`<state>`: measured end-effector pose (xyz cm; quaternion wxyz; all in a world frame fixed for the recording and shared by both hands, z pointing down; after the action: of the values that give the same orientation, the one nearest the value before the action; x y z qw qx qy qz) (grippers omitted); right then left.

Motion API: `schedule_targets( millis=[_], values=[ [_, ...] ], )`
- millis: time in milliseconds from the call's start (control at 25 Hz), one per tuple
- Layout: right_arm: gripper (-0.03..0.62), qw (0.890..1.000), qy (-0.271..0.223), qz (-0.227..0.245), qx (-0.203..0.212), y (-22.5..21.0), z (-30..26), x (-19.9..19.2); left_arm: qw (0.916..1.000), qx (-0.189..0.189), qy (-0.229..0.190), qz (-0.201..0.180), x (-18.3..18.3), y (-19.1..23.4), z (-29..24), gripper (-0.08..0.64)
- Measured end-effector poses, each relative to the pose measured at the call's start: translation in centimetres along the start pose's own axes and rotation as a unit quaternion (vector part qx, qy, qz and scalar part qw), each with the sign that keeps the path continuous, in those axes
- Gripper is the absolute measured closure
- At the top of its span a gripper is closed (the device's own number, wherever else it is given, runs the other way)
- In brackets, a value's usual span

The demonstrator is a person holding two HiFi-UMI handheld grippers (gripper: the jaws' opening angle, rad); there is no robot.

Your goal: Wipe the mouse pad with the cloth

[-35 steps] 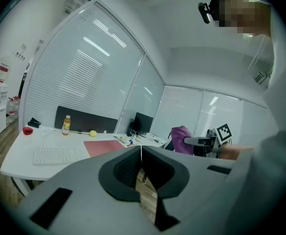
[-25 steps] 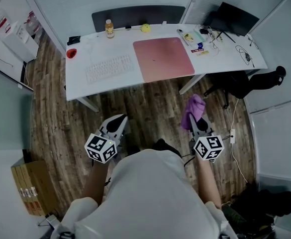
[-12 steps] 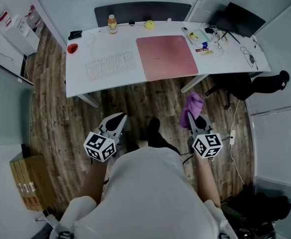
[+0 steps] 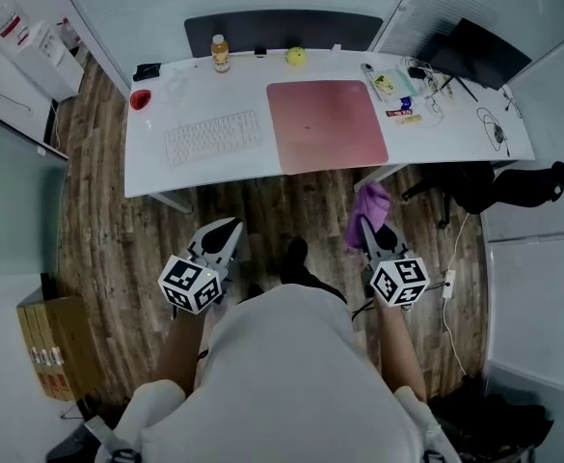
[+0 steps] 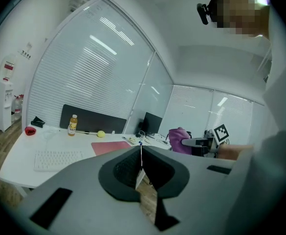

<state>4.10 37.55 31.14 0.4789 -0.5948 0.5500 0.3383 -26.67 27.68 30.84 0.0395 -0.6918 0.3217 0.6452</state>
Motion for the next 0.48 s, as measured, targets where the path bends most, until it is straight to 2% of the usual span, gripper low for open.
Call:
schedule_targets(
  millis=[480],
  values=[
    [0.517, 0.999, 0.012, -0.007, 0.032, -8.5, -5.7, 2.8, 0.9997, 0.02, 0.01, -0.006, 2.0, 0.1, -9.5, 0.54]
  ],
)
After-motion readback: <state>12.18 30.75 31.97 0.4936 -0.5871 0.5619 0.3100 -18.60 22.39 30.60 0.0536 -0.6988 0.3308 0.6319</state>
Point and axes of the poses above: the fingertips, and each gripper's own axes: z backward along the fingers, y to its left, x out of its top, the point moved 5 cm from there along z, backward along the fingers, and after that the axes turned 5 degrees about -y, right-handed, at the moved point
